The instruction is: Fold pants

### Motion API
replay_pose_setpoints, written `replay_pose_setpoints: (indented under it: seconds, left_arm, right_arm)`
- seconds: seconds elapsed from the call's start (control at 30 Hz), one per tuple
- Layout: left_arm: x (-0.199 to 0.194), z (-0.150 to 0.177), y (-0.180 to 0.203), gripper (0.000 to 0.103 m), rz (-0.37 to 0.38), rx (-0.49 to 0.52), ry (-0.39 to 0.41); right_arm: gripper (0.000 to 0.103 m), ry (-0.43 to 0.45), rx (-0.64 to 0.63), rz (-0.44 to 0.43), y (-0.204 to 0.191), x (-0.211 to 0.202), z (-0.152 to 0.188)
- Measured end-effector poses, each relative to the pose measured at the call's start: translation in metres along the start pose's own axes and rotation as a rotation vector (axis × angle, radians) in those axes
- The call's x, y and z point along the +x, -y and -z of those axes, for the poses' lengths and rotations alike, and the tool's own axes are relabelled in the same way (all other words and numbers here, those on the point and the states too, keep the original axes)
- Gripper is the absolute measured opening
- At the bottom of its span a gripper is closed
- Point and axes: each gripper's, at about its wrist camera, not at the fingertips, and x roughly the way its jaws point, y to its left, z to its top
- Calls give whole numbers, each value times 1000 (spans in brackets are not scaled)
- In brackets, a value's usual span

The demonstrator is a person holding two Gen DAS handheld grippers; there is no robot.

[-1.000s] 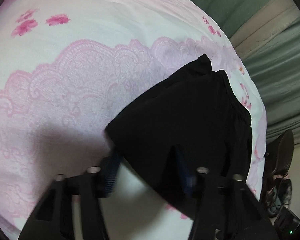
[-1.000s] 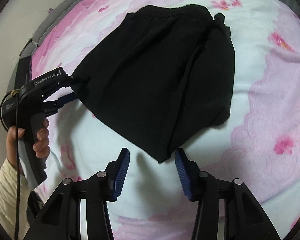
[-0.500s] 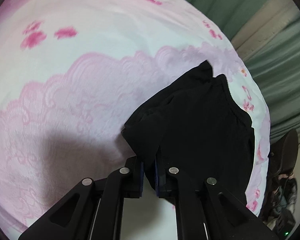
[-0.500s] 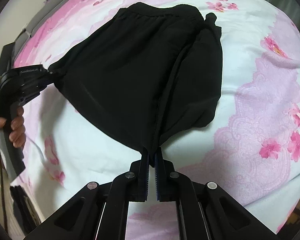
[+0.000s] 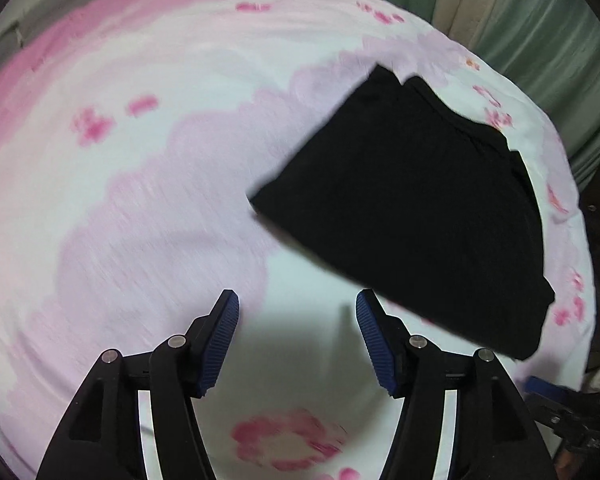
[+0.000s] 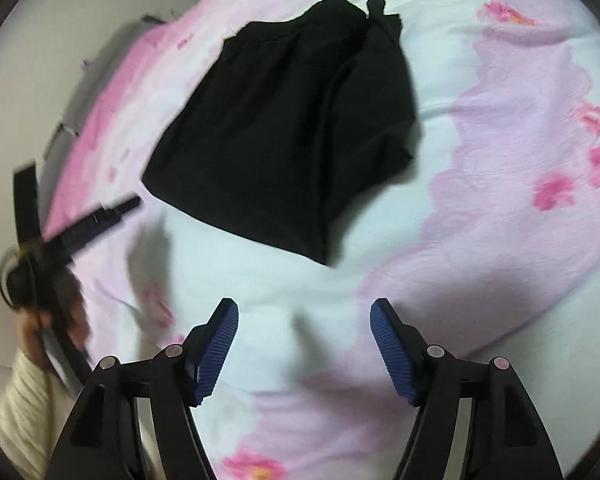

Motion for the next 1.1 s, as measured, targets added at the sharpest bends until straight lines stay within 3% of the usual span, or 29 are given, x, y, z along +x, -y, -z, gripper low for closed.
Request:
replay_pose_setpoints:
  seconds: [0.1, 0.3, 0.63, 0.87, 1.0, 1.1]
  left_arm:
    - [15, 15, -4, 60, 30, -38, -44]
    - [24, 24, 7, 62, -16, 31, -36]
    - [44, -20, -8, 64, 233, -153, -19]
    - [51, -35, -22, 64, 412, -302, -39]
    - [36, -25, -26, 64, 375, -243, -52]
    - [27, -22, -39, 68, 383, -281, -24]
  right_arm:
    - [70, -14, 72, -79, 4, 19, 4]
    - [70, -15, 139, -158, 13, 51, 6]
    - [72, 68, 279, -270, 17, 61, -19]
    - [70, 95, 240, -293, 10, 58, -37]
    - [70, 91, 225, -310, 9, 56, -38]
    - [70, 87, 225, -315, 7, 57, -34]
